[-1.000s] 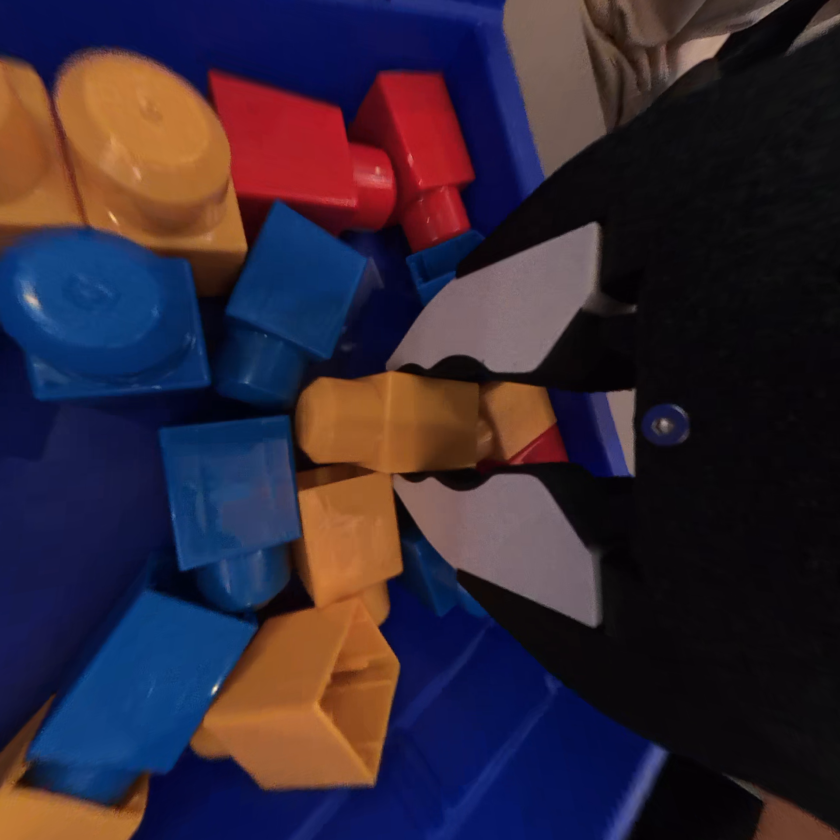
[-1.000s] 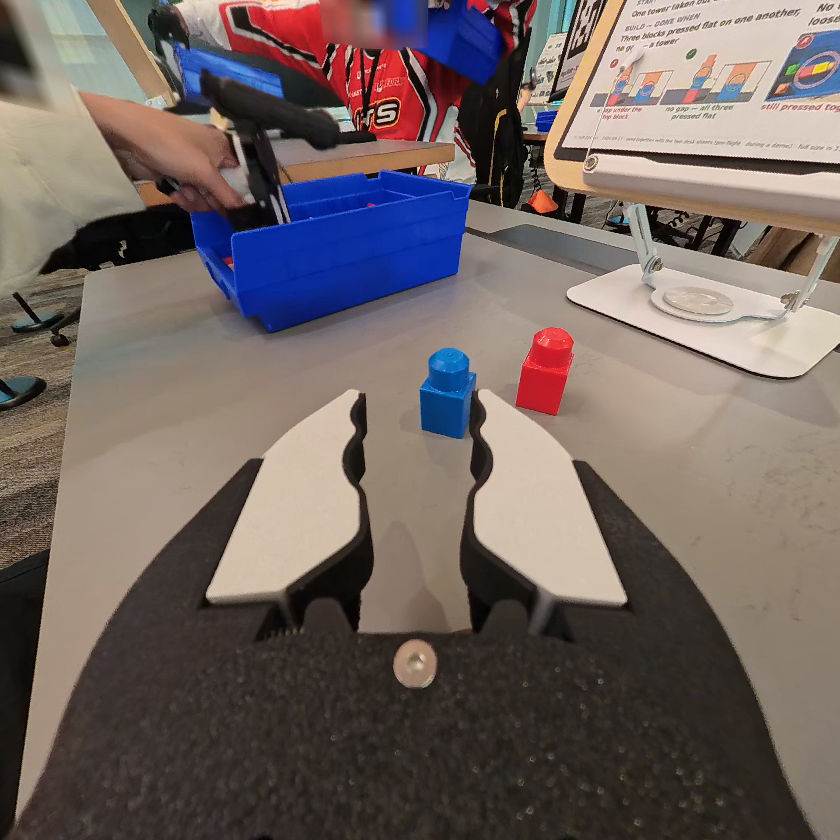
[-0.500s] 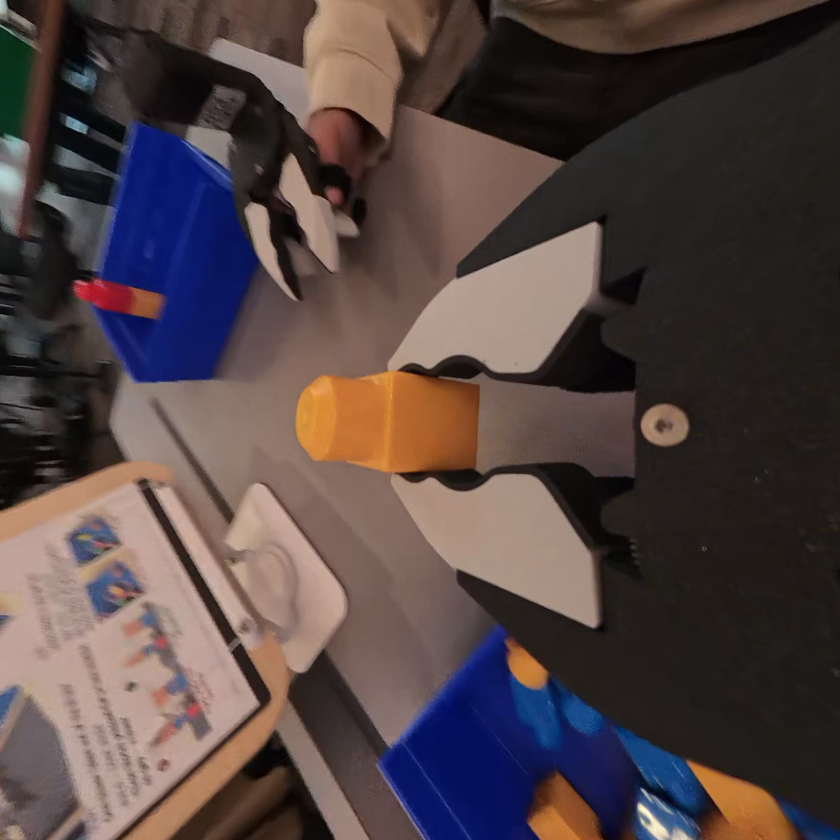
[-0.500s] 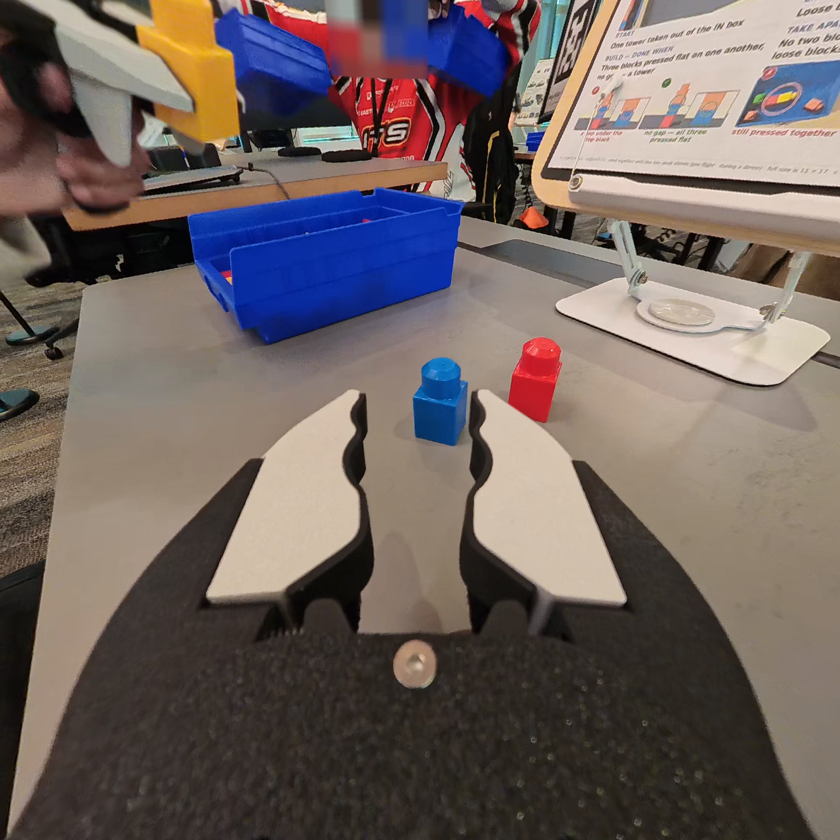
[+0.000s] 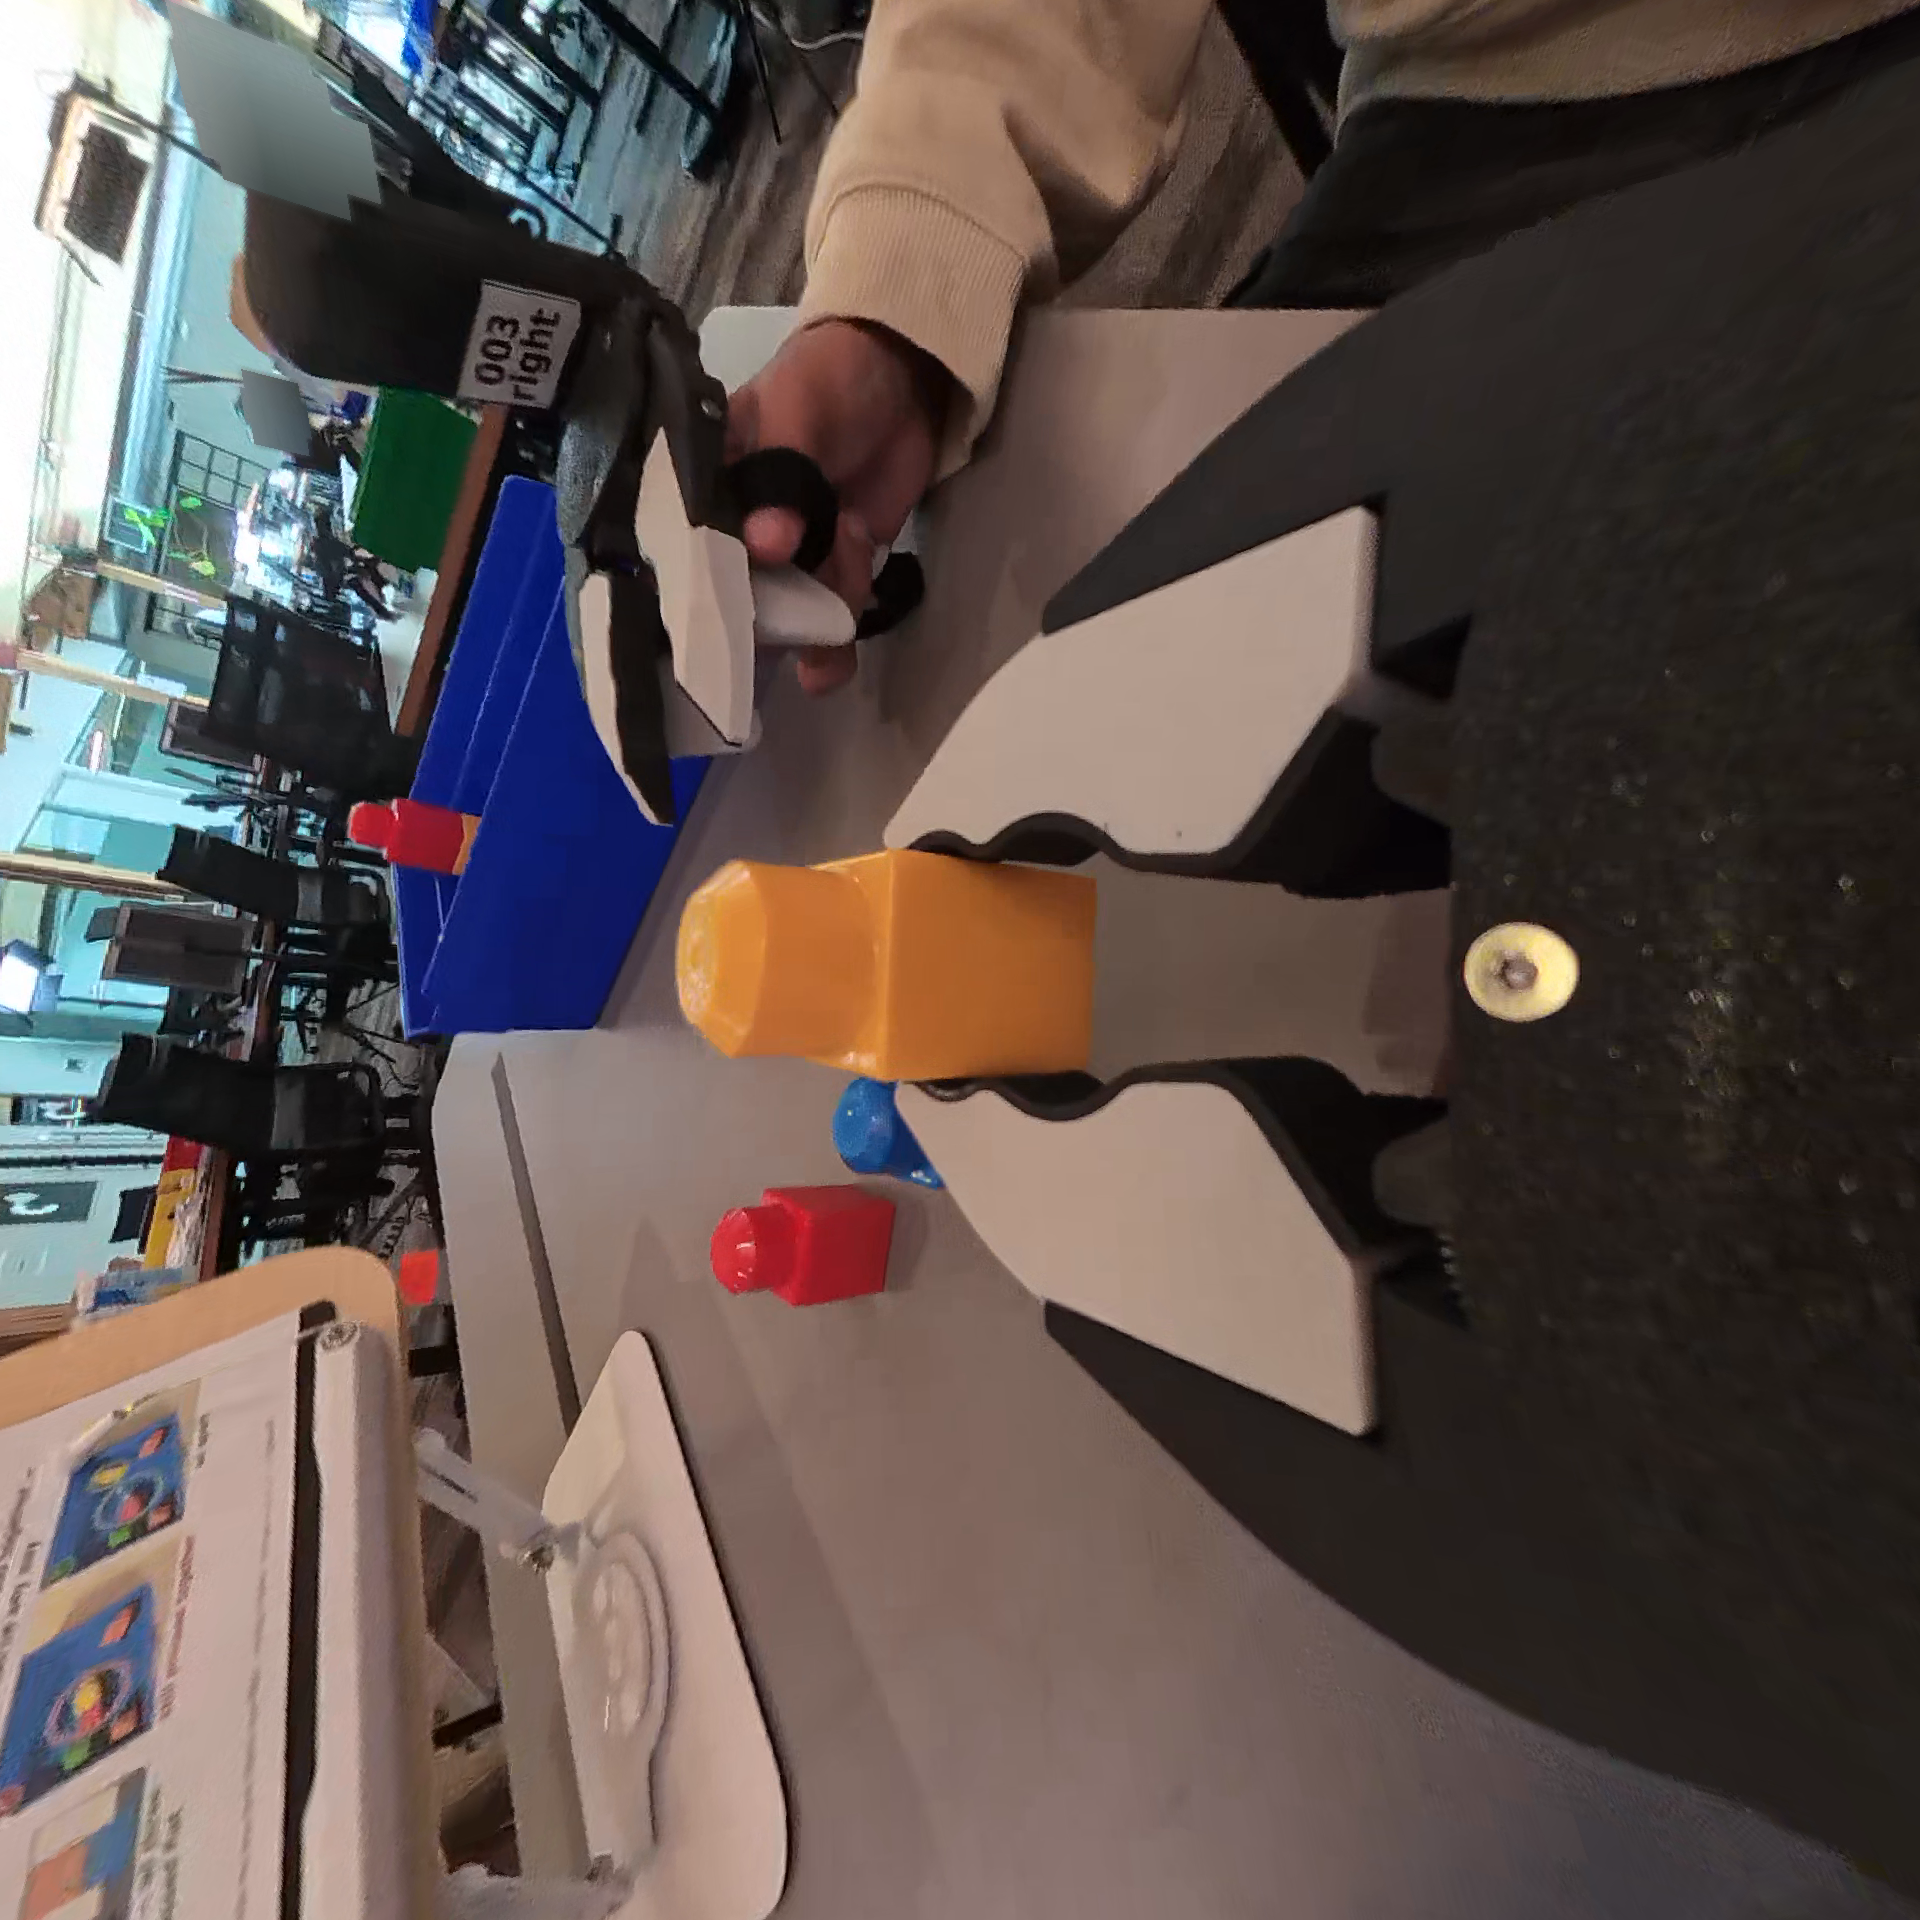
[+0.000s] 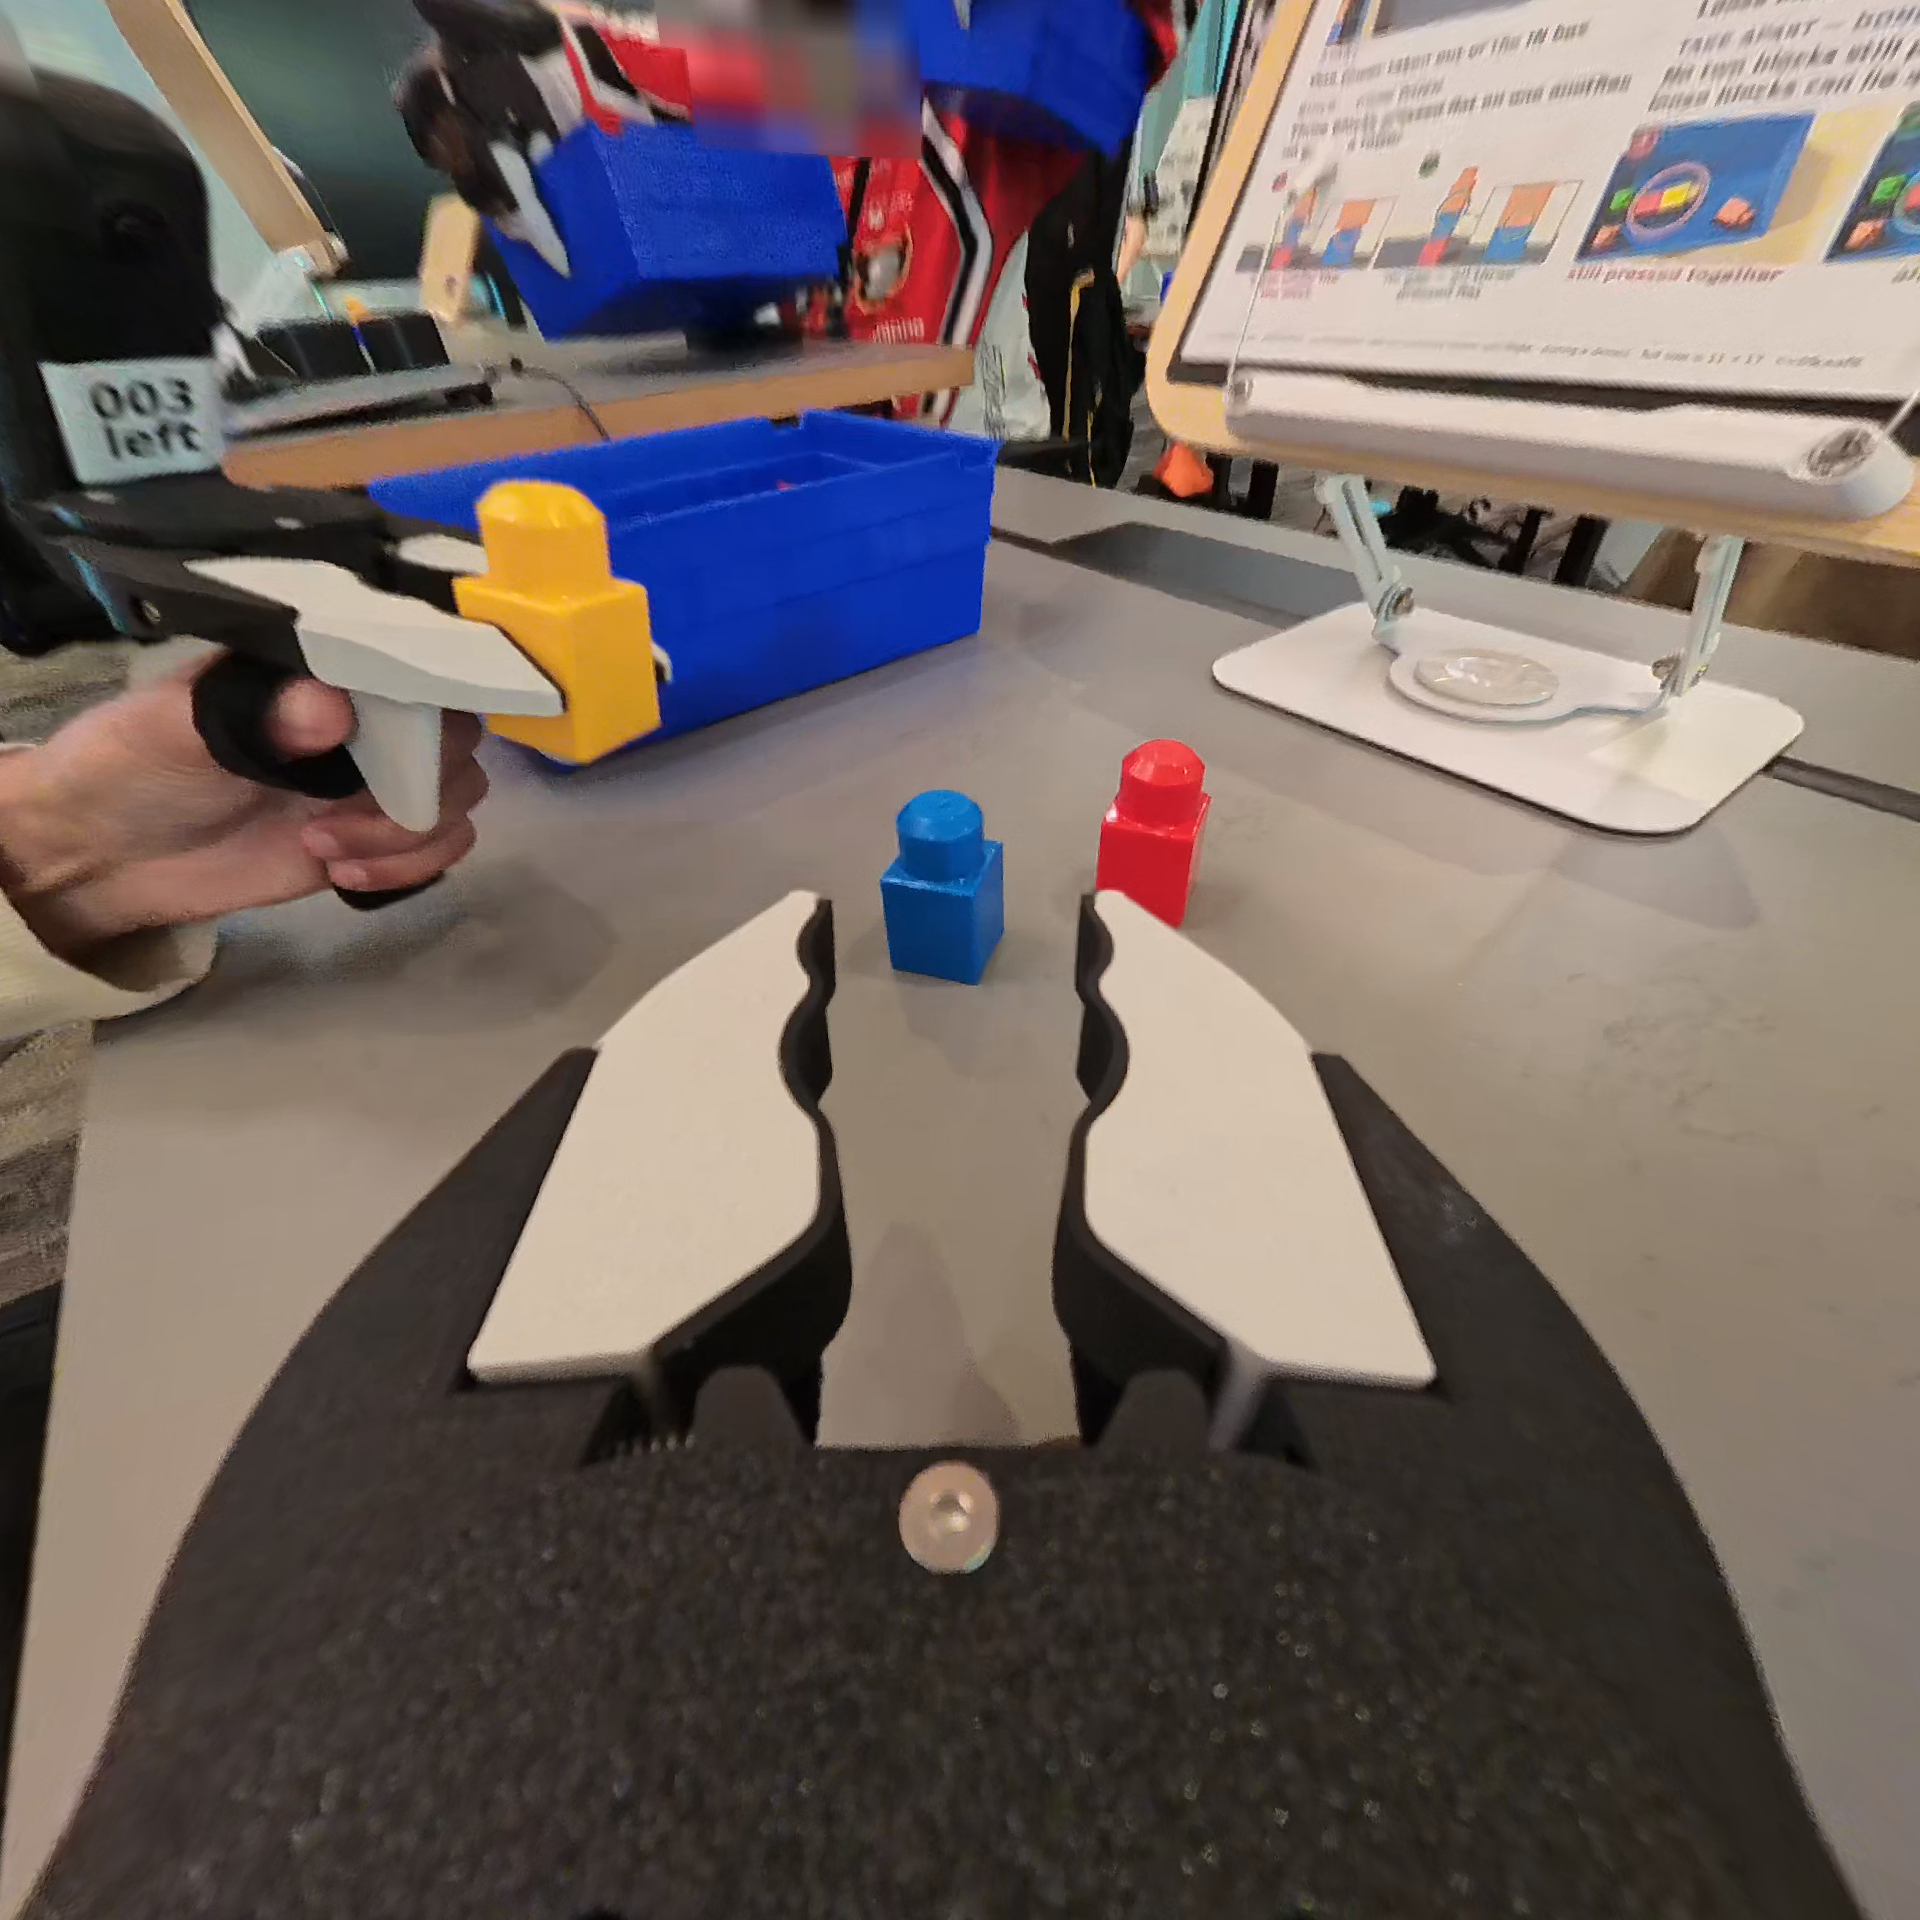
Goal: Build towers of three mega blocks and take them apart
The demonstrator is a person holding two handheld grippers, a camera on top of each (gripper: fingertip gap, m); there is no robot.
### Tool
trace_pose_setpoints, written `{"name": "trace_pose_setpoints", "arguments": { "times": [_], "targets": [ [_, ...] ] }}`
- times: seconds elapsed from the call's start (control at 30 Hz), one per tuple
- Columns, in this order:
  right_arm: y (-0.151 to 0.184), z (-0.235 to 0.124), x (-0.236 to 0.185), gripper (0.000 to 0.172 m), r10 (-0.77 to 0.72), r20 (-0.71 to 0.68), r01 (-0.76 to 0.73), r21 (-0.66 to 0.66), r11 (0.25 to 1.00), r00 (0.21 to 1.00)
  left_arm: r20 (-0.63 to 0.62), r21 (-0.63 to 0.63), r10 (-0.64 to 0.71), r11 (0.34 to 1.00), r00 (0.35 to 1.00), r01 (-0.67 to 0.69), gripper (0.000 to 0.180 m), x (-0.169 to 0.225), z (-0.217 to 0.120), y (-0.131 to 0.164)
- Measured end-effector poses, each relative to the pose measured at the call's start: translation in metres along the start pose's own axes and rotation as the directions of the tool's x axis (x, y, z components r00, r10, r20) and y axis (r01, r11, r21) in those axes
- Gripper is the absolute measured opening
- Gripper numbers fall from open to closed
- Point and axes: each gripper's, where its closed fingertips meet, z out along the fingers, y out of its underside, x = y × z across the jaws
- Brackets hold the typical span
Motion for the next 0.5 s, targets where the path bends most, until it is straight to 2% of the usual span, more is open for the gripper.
{"name": "trace_pose_setpoints", "arguments": {
  "times": [0.1, 0.2, 0.3, 0.43, 0.5],
  "targets": [
    [0.010, 0.008, 0.007, 0.048, 0.003, -0.083, -0.012, -0.107, 0.994, 0.997, 0.027, 0.066, -0.030, 0.997, 0.999, 0.028, 0.036, -0.011, -0.008, -0.001],
    [0.024, 0.031, -0.007, 0.048, 0.078, -0.137, -0.106, -0.211, 0.972, 0.987, 0.092, 0.070, 0.018, 0.997, 0.996, -0.024, 0.036, -0.019, -0.018, 0.005],
    [0.042, 0.064, -0.012, 0.048, 0.023, -0.215, -0.096, -0.335, 0.937, 0.976, 0.066, 0.102, 0.002, 0.995, 0.998, -0.009, 0.036, -0.015, -0.025, 0.003],
    [0.046, 0.096, -0.011, 0.047, 0.067, -0.251, -0.166, -0.394, 0.904, 0.966, 0.020, 0.118, -0.041, 0.992, 0.999, 0.039, 0.036, -0.014, -0.030, 0.003],
    [0.052, 0.102, -0.005, 0.048, 0.038, -0.283, -0.163, -0.436, 0.885, 0.959, 0.001, 0.133, -0.068, 0.989, 0.998, 0.067, 0.036, -0.016, -0.032, 0.001]
  ]
}}
